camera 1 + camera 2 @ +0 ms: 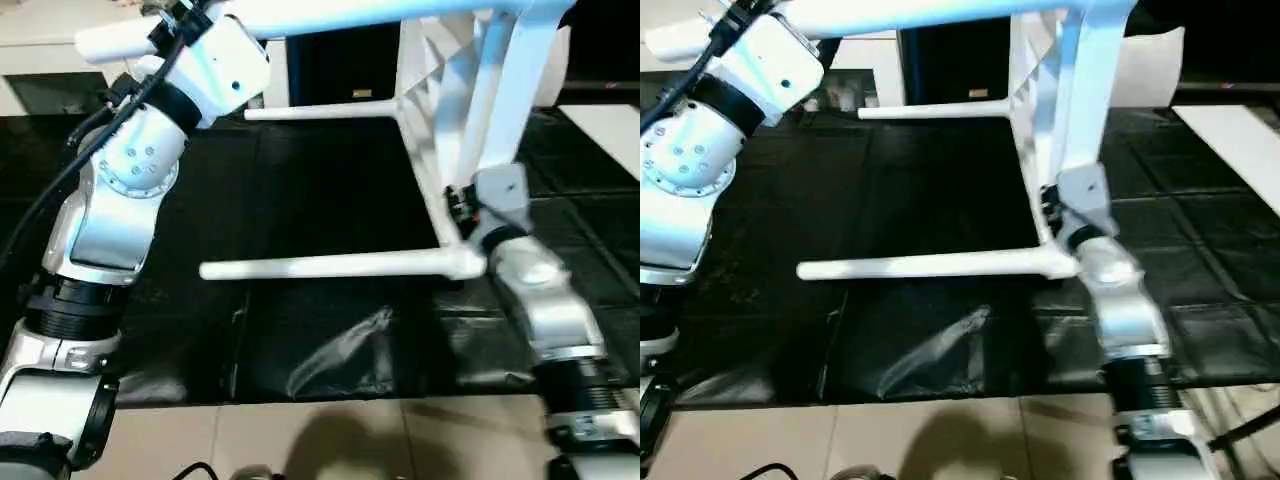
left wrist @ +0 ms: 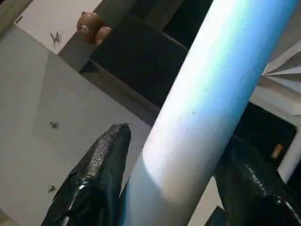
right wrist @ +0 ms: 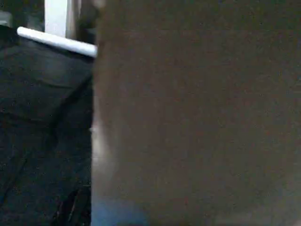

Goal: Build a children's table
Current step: Flip table

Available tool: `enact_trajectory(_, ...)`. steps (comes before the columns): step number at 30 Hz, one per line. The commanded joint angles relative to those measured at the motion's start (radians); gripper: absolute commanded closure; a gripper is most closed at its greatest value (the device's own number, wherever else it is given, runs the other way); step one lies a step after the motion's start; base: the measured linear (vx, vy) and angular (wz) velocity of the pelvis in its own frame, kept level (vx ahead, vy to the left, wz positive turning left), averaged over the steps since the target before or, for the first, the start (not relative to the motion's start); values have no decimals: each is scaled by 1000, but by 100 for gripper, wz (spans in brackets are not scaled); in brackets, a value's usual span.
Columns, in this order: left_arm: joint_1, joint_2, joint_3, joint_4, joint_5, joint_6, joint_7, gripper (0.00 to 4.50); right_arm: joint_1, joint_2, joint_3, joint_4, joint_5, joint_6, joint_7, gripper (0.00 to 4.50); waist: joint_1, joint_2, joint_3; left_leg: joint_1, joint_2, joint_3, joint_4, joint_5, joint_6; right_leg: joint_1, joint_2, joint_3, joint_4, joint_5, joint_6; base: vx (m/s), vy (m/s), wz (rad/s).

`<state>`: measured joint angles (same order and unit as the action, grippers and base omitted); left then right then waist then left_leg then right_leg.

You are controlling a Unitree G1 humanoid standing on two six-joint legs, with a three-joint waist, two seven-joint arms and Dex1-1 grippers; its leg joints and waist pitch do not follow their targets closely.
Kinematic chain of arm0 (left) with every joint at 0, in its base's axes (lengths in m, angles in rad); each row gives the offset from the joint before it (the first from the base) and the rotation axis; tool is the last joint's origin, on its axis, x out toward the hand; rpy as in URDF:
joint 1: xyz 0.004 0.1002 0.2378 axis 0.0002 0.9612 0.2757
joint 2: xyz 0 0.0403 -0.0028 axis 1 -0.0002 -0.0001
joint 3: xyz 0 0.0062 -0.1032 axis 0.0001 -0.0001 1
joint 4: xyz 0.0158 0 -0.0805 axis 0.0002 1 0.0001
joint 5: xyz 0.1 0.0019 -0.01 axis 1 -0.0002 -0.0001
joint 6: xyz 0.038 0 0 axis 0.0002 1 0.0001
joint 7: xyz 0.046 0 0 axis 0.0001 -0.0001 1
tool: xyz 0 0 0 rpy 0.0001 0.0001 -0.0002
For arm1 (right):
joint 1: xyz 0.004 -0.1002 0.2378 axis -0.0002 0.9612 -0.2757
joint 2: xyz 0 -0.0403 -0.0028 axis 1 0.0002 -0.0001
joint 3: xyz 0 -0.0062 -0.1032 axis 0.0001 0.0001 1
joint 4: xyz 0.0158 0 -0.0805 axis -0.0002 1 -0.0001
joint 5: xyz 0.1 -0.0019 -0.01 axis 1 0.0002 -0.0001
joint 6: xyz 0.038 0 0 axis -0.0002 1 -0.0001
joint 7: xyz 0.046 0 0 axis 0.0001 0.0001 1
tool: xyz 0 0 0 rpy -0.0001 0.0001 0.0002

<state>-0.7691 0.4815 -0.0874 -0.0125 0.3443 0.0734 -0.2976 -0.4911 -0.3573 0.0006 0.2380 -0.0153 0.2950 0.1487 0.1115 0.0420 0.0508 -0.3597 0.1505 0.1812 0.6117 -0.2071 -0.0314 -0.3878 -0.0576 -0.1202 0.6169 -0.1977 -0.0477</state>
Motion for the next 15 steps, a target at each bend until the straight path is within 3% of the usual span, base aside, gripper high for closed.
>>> enact_trajectory(1,44,-50,18,1,-131,70,-57,198,-71,-104,70,-84,-64,-7,165,249,2,-34,-65,-3,75,-36,-59,-45,76,53,-113,80,-76,-241,-101,0,0,0)
enact_trajectory(3,55,-56,16,-14,-148,80,-77,201,-91,-136,70,-82,-61,0,197,249,6,-32,-67,-2,74,-34,-56,-40,83,53,-112,80,-76,-242,-103,0,0,0)
enact_trajectory(4,71,-61,15,-33,-169,98,-101,203,-124,-181,69,-69,-60,2,244,249,8,-32,-71,-9,72,-34,-52,-9,104,55,-110,79,-70,-204,-107,0,0,0)
enact_trajectory(7,117,-63,27,-80,-217,152,-149,209,-228,-297,86,-7,-74,-26,370,249,10,-35,-70,-13,67,-30,-47,-8,123,53,-107,76,-71,-202,-115,0,0,0)
enact_trajectory(8,117,-63,27,-80,-217,152,-149,216,-228,-297,86,-7,-74,-26,370,249,11,-36,-70,-13,67,-31,-46,-15,121,53,-110,75,-70,-214,-120,0,0,0)
enact_trajectory(9,154,-70,51,-117,-248,202,-163,216,-304,-371,109,34,-84,-61,472,249,15,-37,-66,-12,62,-26,-43,-31,130,47,-105,75,-81,-255,-105,0,0,0)
enact_trajectory(10,177,-83,72,-145,-275,243,-164,220,-343,-404,115,39,-61,-53,552,249,10,-45,-63,-22,59,-29,-43,-35,128,57,-107,68,-79,-296,-99,0,0,0)
enact_trajectory(11,188,-91,85,-161,-289,266,-166,228,-362,-419,117,39,-46,-46,592,249,15,-48,-63,-14,61,-25,-40,-49,128,51,-108,69,-86,-345,-88,0,0,0)
enact_trajectory(13,215,-97,106,-199,-307,312,-172,236,-420,-434,110,53,-8,-31,654,249,18,-46,-55,-16,57,-24,-38,-63,133,43,-102,66,-98,-415,-55,0,0,0)
enact_trajectory(15,228,-105,122,-222,-322,344,-168,246,-457,-432,103,75,14,-33,682,193,15,-47,-53,-13,58,-24,-40,-84,123,40,-99,63,-101,-454,-39,0,0,0)
